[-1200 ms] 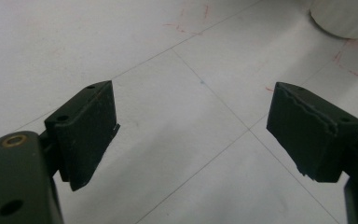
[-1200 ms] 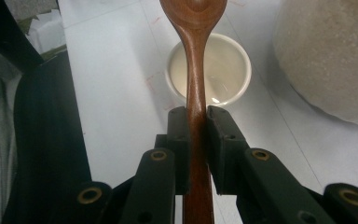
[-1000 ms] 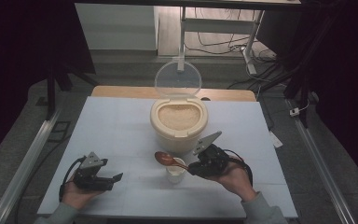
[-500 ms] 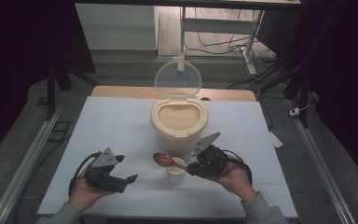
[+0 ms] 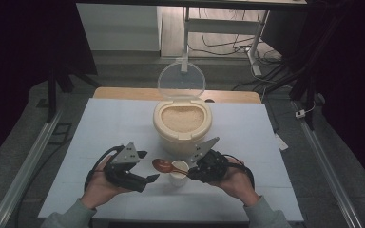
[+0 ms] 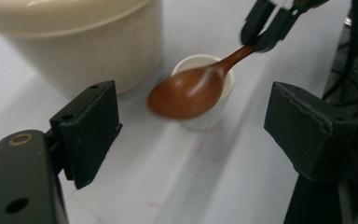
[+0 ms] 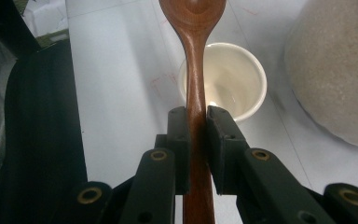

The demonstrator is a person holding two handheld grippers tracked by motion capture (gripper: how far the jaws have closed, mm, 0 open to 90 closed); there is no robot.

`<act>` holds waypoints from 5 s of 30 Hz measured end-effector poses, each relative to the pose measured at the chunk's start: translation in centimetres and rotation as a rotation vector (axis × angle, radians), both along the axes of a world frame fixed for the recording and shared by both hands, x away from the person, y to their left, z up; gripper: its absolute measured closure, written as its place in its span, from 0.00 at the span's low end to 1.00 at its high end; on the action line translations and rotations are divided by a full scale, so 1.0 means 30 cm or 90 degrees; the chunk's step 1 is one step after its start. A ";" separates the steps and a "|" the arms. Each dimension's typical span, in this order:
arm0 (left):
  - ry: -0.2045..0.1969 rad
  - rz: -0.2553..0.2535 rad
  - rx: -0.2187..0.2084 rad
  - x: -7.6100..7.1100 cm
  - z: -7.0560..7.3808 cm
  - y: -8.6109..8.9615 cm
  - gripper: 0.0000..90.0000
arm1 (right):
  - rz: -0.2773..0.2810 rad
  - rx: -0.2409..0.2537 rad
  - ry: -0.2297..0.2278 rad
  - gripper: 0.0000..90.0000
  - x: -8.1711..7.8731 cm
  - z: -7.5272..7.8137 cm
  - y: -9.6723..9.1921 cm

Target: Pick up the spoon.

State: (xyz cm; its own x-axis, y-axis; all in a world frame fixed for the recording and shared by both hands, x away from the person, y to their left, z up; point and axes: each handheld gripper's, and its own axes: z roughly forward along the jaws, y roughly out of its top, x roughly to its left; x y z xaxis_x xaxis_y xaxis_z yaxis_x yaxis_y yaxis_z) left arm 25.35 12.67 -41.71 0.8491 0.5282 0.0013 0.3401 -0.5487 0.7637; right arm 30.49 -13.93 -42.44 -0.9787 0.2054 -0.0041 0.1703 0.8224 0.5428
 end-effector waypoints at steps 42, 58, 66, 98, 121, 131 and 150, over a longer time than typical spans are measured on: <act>0.123 -0.211 0.170 0.125 -0.086 -0.241 0.69 | 0.096 -0.043 -0.063 0.89 -0.060 -0.009 0.057; 0.118 -0.262 0.210 0.110 -0.108 -0.258 0.88 | 0.152 -0.041 -0.075 0.87 -0.069 -0.031 0.058; 0.084 -0.204 0.175 0.112 -0.092 -0.228 0.88 | 0.036 0.063 -0.089 0.66 -0.041 0.000 -0.006; -0.022 -0.096 0.078 0.093 -0.068 -0.201 0.88 | -0.300 0.375 -0.029 0.43 -0.057 -0.051 -0.175; -0.055 -0.099 0.095 0.075 -0.080 -0.226 0.88 | -0.326 0.501 0.020 0.81 -0.065 -0.057 -0.179; -0.060 -0.107 0.082 0.062 -0.063 -0.211 0.88 | -0.257 0.553 0.043 0.93 -0.068 -0.034 -0.172; -0.042 0.031 -0.051 0.023 -0.069 -0.027 0.33 | -0.257 0.626 0.015 0.93 -0.050 0.016 -0.254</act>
State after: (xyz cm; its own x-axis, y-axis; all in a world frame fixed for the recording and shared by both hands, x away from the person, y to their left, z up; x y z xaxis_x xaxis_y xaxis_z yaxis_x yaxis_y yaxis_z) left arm 26.03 11.85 -43.78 0.8222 0.5691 0.0123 0.3126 -0.4695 0.8257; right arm 28.97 -21.53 -41.97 -0.8350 0.4173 0.3586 0.3522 -0.0953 0.9311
